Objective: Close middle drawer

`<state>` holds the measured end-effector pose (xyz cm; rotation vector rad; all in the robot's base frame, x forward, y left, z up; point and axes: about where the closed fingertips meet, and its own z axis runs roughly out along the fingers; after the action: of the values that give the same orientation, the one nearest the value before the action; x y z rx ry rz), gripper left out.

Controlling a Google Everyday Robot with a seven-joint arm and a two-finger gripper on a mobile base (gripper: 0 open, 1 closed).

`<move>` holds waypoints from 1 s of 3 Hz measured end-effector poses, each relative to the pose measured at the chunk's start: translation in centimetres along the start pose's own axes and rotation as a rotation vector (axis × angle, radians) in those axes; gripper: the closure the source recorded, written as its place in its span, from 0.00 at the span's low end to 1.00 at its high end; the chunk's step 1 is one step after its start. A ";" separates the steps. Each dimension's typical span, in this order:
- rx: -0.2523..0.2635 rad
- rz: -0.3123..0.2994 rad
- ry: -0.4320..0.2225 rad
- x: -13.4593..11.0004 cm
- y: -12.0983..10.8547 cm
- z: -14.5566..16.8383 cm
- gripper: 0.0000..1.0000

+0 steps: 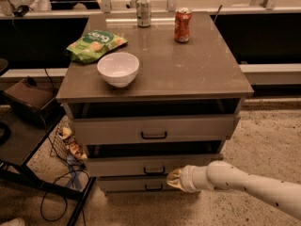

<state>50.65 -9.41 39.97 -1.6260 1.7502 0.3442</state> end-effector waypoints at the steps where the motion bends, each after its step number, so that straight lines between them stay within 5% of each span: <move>1: 0.001 -0.004 -0.003 0.1 -0.8 0.3 1.00; 3: -0.019 -0.021 -0.005 -0.1 -4.9 2.8 1.00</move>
Offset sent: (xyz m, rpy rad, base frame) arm 0.0481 0.0002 -0.0033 0.0058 -0.0170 0.0084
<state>56.17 -8.40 39.30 -1.6545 1.7301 0.3558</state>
